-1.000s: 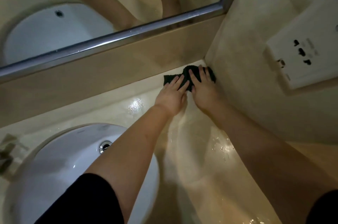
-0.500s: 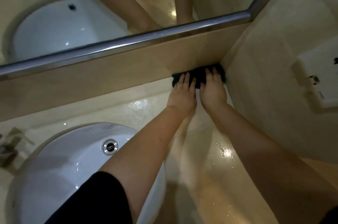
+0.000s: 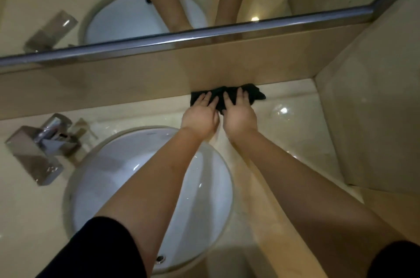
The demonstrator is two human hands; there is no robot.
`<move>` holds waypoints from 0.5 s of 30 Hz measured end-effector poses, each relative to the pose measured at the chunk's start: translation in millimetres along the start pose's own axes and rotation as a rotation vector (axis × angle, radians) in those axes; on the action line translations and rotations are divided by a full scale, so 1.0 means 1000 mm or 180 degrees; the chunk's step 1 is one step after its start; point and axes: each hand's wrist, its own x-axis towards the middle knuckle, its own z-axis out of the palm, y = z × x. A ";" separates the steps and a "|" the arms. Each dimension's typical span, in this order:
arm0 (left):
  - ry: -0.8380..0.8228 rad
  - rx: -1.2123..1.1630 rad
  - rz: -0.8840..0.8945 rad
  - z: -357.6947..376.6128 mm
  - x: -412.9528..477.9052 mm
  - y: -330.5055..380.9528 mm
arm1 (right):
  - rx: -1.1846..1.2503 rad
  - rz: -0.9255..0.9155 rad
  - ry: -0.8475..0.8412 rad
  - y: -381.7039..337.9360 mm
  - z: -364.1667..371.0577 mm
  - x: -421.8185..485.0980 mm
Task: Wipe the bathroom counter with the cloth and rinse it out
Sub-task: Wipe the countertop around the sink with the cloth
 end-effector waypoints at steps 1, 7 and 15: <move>0.0013 0.0000 -0.0105 -0.002 -0.007 -0.015 | -0.0083 -0.0102 -0.0047 -0.014 0.003 -0.001; 0.0107 -0.0028 -0.0432 -0.007 -0.040 -0.099 | -0.0286 -0.0611 -0.0247 -0.087 0.017 -0.007; 0.0176 -0.0086 -0.0348 -0.008 -0.061 -0.157 | -0.0474 -0.0740 -0.0359 -0.139 0.024 -0.011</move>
